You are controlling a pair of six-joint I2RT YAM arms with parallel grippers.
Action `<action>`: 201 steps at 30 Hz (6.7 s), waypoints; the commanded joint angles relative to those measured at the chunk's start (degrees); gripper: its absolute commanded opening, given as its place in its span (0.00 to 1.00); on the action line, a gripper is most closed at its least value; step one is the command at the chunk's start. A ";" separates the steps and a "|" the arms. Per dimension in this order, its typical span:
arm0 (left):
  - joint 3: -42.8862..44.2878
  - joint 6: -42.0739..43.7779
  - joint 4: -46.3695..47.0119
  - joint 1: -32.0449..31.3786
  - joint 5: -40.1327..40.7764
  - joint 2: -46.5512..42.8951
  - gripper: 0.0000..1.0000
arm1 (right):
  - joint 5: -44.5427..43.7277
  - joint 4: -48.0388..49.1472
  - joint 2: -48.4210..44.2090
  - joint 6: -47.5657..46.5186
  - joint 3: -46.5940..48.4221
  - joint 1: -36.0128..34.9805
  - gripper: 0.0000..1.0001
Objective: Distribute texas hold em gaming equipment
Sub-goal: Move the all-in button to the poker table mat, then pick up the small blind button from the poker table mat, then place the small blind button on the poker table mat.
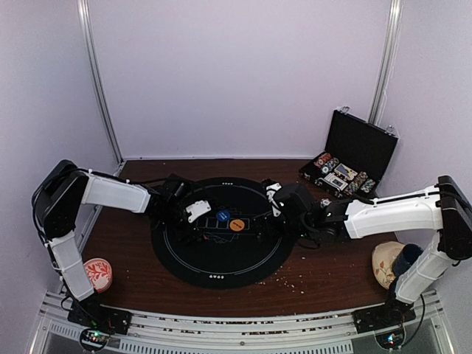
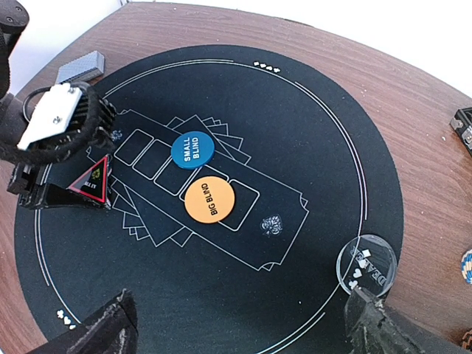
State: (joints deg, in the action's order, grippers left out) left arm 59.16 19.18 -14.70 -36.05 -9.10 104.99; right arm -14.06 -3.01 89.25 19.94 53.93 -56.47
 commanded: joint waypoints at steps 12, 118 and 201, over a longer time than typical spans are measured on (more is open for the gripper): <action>-0.10 -1.73 -1.55 5.28 1.55 0.88 0.58 | -2.24 0.10 -0.48 0.56 -0.16 0.28 1.00; -17.68 0.86 -2.07 20.50 -11.64 -49.80 0.98 | 6.49 -19.69 50.23 -6.23 53.60 4.54 0.91; -18.37 0.68 -1.22 20.50 -9.36 -49.64 0.98 | 23.27 -4.76 26.48 -13.87 16.23 -14.67 0.53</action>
State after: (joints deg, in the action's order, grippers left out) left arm 41.56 20.43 -18.87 -15.84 -18.98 55.40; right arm 5.26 -7.60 116.73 7.27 72.51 -68.07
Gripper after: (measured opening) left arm 0.978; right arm 0.531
